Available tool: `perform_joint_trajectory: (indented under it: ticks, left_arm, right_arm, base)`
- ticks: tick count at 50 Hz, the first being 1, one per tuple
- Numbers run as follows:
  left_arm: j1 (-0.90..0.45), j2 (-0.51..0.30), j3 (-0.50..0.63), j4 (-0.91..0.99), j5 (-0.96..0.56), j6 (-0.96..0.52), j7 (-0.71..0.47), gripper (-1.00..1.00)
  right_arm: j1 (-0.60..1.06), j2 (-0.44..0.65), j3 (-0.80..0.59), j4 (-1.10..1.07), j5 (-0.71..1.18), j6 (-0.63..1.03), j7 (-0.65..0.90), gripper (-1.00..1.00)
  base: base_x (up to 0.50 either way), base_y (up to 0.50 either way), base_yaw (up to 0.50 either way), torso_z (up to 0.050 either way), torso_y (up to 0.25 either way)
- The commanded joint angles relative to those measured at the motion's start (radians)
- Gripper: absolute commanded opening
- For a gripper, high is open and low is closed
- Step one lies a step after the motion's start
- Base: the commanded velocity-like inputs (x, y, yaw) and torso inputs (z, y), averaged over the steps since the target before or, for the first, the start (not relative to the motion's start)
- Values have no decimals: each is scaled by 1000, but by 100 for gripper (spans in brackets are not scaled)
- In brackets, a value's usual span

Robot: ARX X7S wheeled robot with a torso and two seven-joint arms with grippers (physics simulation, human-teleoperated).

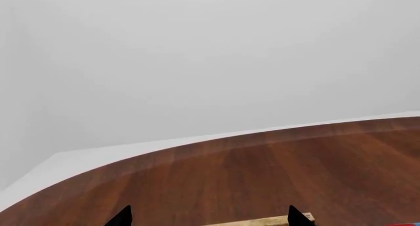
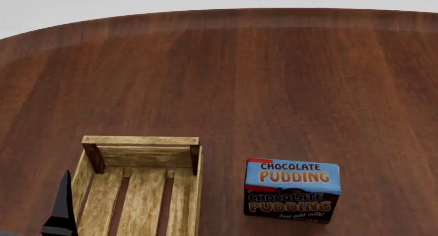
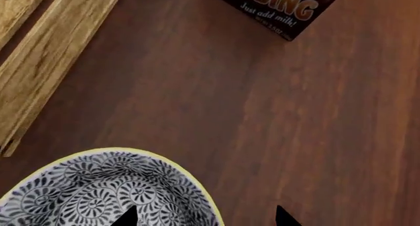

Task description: Stack the left bowl on the right bowl and place them in the tray.

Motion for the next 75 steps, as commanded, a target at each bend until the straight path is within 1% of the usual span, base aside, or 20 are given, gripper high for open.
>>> perform_joint_trajectory:
  ticks: [1, 16, 32, 47, 75]
  left_arm:
    - [-14, -3, 8, 6, -4, -15, -7, 100]
    - [-34, -7, 14, 15, -9, -36, -18, 100]
    - [-4, -12, 34, -15, 2, 9, -23, 100]
    - [-14, -19, 26, -1, -8, -8, -32, 100]
    - [-15, -27, 34, 4, -15, -10, -48, 100]
  right_arm:
    - [-27, -10, 26, 49, -78, 26, -92, 100]
    - [-60, -44, 33, 106, -247, 42, -257, 100]
    - [-47, -74, -24, 137, -389, 36, -391, 100]
    - [-3, -97, -111, 181, -440, 60, -451, 100]
    - [36, -89, -169, 254, -496, 43, -523, 100]
  base:
    - [0, 0, 0, 0, 0]
    - [0, 0, 0, 0, 0]
    - [0, 0, 0, 0, 0]
    - [0, 0, 0, 0, 0]
    - [0, 0, 0, 0, 0]
